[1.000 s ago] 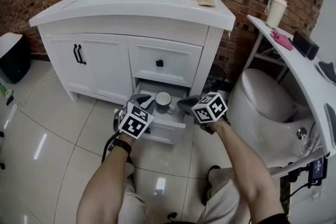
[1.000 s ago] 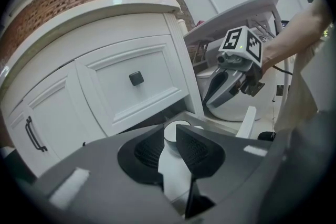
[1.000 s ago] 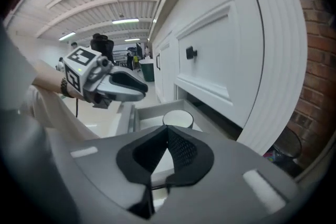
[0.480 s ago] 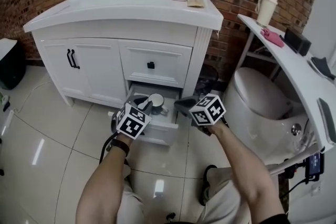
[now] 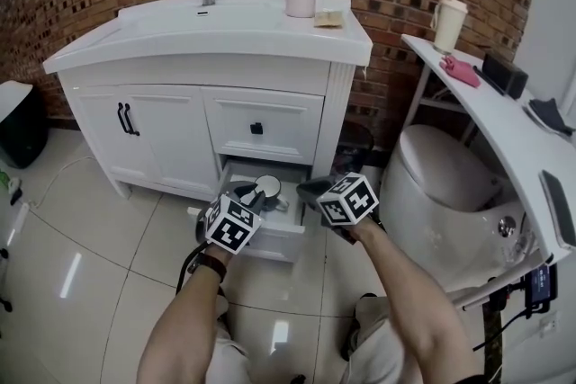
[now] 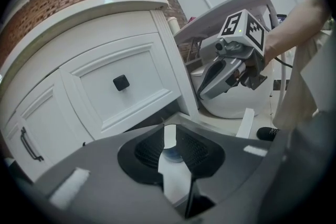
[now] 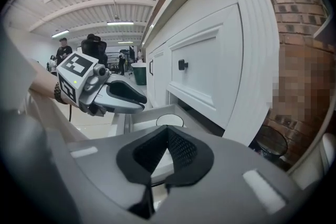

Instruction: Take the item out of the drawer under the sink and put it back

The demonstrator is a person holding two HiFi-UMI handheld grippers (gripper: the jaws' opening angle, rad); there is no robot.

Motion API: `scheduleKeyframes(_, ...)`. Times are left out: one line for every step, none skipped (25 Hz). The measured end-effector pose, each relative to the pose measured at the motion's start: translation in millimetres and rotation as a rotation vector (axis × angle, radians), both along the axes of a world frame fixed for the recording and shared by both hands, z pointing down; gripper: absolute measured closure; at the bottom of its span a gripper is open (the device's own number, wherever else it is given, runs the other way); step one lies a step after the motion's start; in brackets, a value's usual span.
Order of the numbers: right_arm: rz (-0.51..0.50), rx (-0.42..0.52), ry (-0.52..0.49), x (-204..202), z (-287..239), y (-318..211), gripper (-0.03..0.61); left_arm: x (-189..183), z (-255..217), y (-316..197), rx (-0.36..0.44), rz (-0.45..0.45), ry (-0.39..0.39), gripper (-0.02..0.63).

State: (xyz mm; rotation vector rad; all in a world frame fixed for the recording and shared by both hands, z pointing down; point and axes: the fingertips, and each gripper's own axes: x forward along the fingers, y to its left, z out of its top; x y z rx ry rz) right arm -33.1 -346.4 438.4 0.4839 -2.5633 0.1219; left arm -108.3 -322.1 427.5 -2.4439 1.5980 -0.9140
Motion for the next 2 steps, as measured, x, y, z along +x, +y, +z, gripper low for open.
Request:
scheduleKeyframes(-0.005, -0.001, 0.001, -0.7, -0.1, 1.0, 0.577, 0.8, 0.6, 0.2, -0.003, 0.002, -0.006, 0.528)
scheduleKeyframes(-0.009, -0.002, 0.002, -1.5, -0.4, 1.9, 0.577, 1.3, 1.2, 0.4, -0.006, 0.004, -0.011, 0.528)
